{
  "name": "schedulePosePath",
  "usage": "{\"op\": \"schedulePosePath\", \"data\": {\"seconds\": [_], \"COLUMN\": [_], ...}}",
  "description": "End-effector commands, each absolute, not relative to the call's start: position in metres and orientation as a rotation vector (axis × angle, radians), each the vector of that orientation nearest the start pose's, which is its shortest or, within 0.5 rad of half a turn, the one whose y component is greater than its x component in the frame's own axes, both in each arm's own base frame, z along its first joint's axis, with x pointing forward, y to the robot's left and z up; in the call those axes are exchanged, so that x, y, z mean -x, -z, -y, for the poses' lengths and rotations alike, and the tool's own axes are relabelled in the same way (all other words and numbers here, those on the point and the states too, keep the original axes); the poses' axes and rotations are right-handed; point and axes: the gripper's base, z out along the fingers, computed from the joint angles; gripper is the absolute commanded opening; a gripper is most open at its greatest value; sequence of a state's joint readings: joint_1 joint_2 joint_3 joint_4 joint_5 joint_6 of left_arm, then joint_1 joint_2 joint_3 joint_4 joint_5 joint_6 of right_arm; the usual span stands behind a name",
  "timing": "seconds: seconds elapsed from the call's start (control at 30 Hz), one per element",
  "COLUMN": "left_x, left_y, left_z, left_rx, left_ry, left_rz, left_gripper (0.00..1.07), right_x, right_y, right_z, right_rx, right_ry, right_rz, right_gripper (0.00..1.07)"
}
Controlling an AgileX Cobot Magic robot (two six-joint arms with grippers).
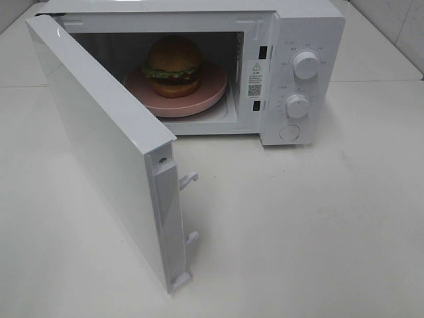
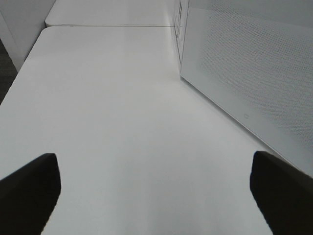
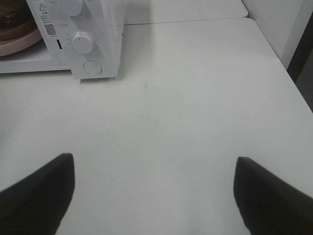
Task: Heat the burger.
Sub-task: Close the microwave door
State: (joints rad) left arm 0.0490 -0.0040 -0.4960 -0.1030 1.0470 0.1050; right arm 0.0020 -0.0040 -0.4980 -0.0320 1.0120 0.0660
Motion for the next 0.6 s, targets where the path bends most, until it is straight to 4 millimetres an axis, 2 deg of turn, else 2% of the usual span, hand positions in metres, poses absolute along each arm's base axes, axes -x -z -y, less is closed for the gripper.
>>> {"op": "schedulePosePath", "data": {"seconds": [0.03,0.6], "left_x": [0.0075,0.0075], "left_y": [-0.2785,-0.2785], "left_z": [0.0088,0.0088], "left_rx": [-0.051,-0.051], "left_ry": [0.029,0.029], "left_rz": [-1.99,-1.99], "left_gripper": [1.01,1.01], "right_x": [0.0074,0.0074], "right_y": [-0.281,-0.281], "right_z": [0.0026,0.0026], "right_rx": [-0.07,-0.07], "right_ry": [-0.004,-0.004], "right_rz": [-1.957,-1.957], "right_gripper": [0.91,0.84]}}
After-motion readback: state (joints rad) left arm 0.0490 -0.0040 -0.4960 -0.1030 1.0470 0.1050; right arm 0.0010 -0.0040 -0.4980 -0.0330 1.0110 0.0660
